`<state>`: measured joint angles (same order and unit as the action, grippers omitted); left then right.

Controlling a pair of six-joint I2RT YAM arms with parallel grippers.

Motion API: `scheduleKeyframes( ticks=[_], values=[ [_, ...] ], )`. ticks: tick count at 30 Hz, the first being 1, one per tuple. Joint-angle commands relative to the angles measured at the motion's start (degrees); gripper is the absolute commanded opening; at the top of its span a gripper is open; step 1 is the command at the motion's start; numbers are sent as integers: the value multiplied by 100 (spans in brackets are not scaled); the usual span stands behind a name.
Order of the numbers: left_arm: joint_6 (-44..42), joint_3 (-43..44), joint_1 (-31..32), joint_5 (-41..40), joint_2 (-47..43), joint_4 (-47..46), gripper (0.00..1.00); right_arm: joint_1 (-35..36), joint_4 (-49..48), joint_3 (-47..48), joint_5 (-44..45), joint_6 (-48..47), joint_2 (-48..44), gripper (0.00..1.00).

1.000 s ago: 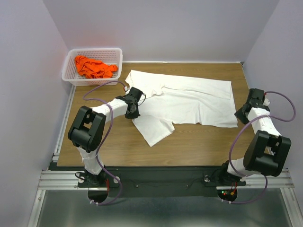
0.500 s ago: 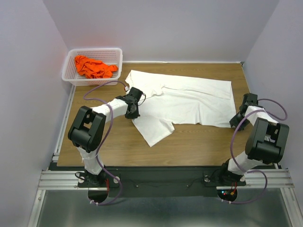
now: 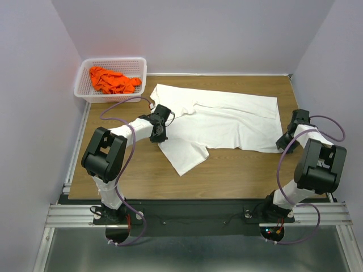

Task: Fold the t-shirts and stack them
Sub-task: Fold the tshirt

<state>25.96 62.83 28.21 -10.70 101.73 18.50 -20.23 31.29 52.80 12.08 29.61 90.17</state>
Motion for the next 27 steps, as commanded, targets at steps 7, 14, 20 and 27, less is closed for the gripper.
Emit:
scheduleKeyframes(
  ticks=[7, 14, 20, 27],
  values=[
    [-91, 89, -70, -29, -154, 259, 0, -51, -500, 56, 260, 107, 325, 34],
    [-117, 28, -122, -46, -224, 321, 0, -51, -501, -102, 260, 98, 353, 19],
    [-196, -25, -219, -55, -286, 435, 0, -51, -89, -437, 313, 98, -324, 1],
    [-301, -25, -281, -29, -417, 654, 0, -104, 518, -612, 190, 151, -1124, 1]
  ],
)
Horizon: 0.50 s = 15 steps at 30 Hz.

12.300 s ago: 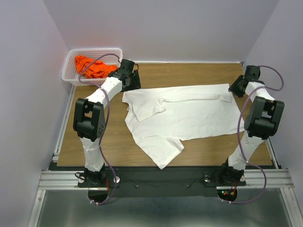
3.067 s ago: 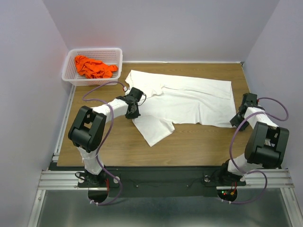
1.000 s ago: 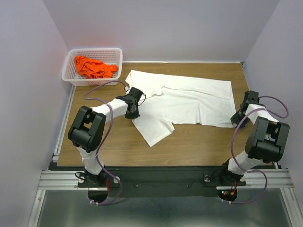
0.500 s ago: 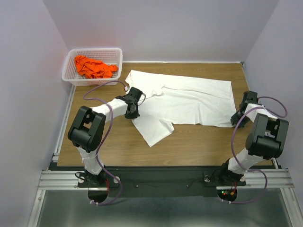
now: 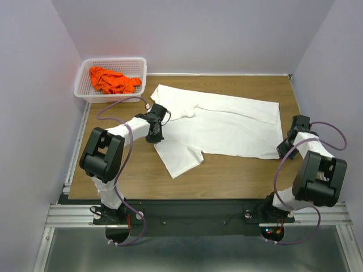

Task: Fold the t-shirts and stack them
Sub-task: Fold the tshirt

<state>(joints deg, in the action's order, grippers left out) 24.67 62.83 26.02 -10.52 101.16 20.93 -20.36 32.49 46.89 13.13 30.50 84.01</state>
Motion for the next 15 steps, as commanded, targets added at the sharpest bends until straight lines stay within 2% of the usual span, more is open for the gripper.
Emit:
scheduleKeyframes(
  ticks=[1, 10, 15],
  values=[
    [-190, -25, -62, -38, -387, 456, 0, -91, 425, -5, 85, 70, -595, 1],
    [-410, 142, -290, 59, -677, 930, 0, -100, 890, 496, -415, -255, -825, 1],
    [-410, 344, -387, 173, -782, 1080, 0, -91, 1557, 523, -941, -545, -623, 2]
  ],
)
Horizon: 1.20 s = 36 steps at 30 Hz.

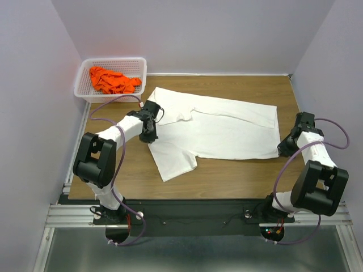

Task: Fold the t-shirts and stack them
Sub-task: Fold the tshirt

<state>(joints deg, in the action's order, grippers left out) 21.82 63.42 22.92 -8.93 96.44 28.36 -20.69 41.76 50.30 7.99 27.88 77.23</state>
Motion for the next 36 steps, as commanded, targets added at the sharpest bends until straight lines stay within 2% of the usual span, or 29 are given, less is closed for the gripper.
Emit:
scheduleKeyframes(
  ticks=[1, 7, 12, 24, 29, 36],
  values=[
    [-108, 276, -86, 101, -302, 337, 0, -58, 980, 208, -482, -335, 238, 2],
    [-117, 329, -182, 269, -275, 389, 0, -67, 1282, 216, -676, -494, 240, 1],
    [-240, 707, -305, 190, -144, 556, 0, -58, 1388, 805, -764, -678, 327, 2],
    [-346, 1708, -587, 260, 471, 741, 0, -58, 1309, 1904, -764, -854, 1513, 1],
    [-354, 2121, -613, 313, 770, 758, 0, -58, 1212, 2246, -1062, -863, 1935, 2],
    [-381, 2385, -674, 392, 964, 733, 0, -58, 1037, 2467, -1159, -828, 2173, 2]
  ],
)
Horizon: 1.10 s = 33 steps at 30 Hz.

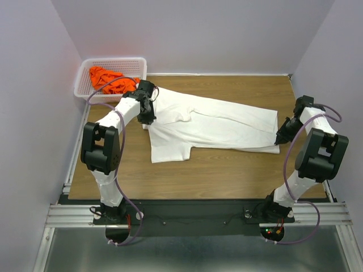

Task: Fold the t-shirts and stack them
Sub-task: Fold the tshirt

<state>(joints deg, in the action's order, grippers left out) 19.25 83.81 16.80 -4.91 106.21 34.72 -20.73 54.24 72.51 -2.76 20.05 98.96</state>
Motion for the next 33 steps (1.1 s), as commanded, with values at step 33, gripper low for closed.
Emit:
scheduleKeyframes(
  ticks=[33],
  values=[
    [-88, 1243, -80, -300, 849, -44, 36, -19, -1231, 79, 329, 289, 345, 20]
  ],
)
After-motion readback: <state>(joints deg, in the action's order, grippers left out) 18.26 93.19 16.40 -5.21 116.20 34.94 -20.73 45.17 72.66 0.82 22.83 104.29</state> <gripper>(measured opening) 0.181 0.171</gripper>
